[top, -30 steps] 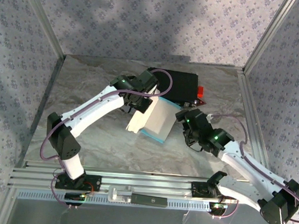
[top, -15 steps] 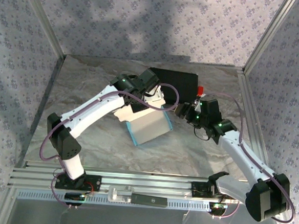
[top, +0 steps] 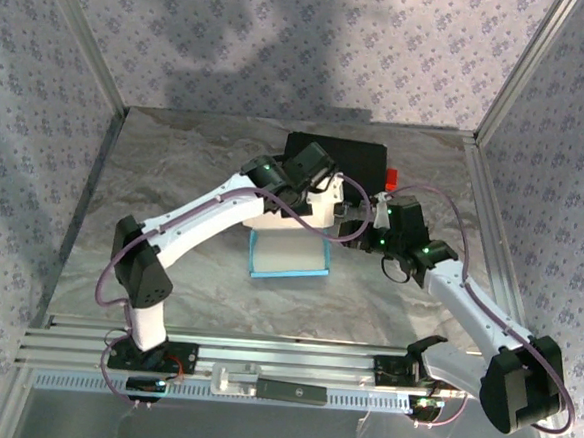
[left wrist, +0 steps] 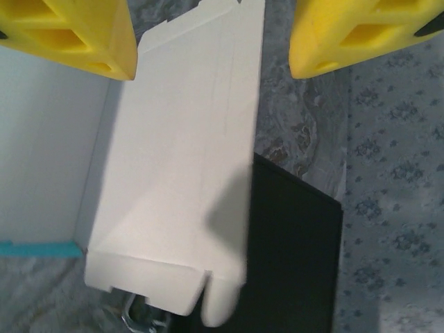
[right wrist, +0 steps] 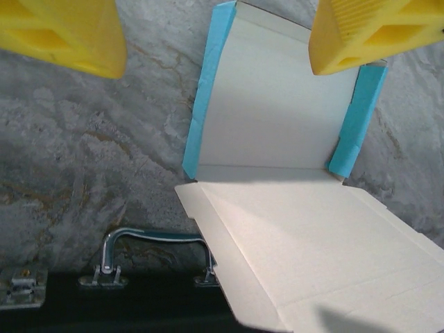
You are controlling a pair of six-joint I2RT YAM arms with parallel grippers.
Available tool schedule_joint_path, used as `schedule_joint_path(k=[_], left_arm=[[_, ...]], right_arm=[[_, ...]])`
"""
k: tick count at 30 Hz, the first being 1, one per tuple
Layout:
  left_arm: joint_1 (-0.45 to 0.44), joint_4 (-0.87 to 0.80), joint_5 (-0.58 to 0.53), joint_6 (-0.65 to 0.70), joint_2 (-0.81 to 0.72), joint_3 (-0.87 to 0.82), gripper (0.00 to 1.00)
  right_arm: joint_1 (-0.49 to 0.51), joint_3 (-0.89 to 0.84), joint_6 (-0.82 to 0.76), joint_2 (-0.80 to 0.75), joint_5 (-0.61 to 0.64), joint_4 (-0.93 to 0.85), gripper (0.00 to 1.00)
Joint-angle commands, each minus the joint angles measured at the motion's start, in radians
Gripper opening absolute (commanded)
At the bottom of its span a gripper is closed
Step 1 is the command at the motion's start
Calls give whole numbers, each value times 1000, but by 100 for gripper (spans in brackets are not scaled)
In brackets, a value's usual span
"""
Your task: Fold the paper box
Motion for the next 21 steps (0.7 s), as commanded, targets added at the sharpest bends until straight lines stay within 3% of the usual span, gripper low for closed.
schedule_joint_path(k=[1, 3, 5, 8, 12, 21], left_arm=[[104, -11, 100, -302, -171, -35, 60], [244, -42, 302, -474, -255, -150, 59], [371, 10, 489, -550, -331, -322, 59], [492, 134, 629, -584, -407, -532, 58], [557, 229, 670, -574, -392, -640, 58], [569, 285, 699, -542, -227, -605, 55]], right_arm=[[-9, 33, -133, 20, 13, 28, 71], [-19, 62, -168, 67, -9, 42, 71], [-28, 95, -195, 124, -30, 46, 70], [-35, 135, -237, 206, -56, 53, 68], [-36, 169, -311, 297, -83, 73, 68], [-41, 229, -383, 418, -124, 106, 66]])
